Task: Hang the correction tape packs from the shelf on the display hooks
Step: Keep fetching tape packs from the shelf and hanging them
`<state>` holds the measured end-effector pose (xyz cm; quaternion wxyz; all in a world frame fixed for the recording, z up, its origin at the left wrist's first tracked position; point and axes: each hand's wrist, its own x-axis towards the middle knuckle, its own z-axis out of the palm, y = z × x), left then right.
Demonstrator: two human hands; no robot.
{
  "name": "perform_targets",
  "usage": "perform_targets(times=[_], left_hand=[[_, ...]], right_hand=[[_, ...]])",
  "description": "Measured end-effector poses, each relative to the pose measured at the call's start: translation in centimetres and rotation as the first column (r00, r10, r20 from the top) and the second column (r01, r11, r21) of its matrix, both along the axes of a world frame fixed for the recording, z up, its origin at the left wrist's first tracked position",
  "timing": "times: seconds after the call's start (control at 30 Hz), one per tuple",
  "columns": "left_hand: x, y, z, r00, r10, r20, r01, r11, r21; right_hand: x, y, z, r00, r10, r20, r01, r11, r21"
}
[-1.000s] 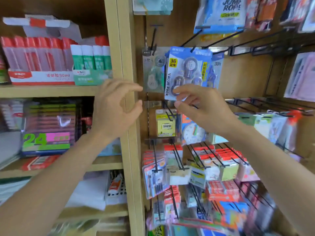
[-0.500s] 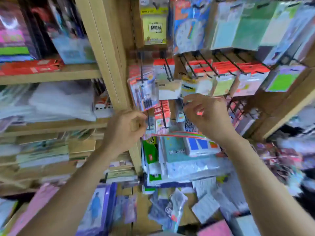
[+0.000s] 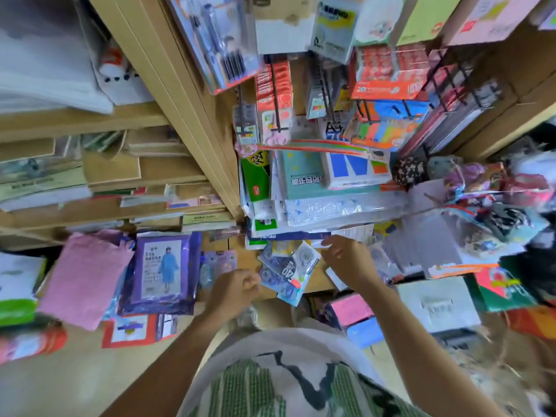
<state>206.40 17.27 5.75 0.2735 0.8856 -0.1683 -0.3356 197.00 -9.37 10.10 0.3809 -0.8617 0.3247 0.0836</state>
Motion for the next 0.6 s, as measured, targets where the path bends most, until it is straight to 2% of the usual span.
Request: perform_targets(times=[0.17, 0.33, 0.5, 0.6], left_hand=[[-3.3, 1.3, -5.1, 0.977, 0.085, -0.195, -0.057, 0.988, 0.145], [-4.9, 3.3, -11.6, 0.918, 0.241, -0.314, -0.153, 0.948, 0.279], [-4.4, 3.1, -16.3, 0.882, 0.345, -0.320, -0.249, 0.919, 0.305], [-3.0, 3.9, -20.6, 0.869, 0.401, -0.290, -0.315, 0.900, 0.301]], right_hand=[[-2.8, 0.6, -6.9, 0.962, 0.090, -0.256, -0.066, 0.993, 0.100], [-3.6, 1.2, -12.1, 0.894, 0.253, -0.370, -0.195, 0.963, 0.187], [-2.1, 2.6, -18.1, 0.827, 0.348, -0.442, -0.267, 0.934, 0.236], [-0.5, 4.0, -21.9, 0.775, 0.434, -0.460, -0.369, 0.901, 0.228]])
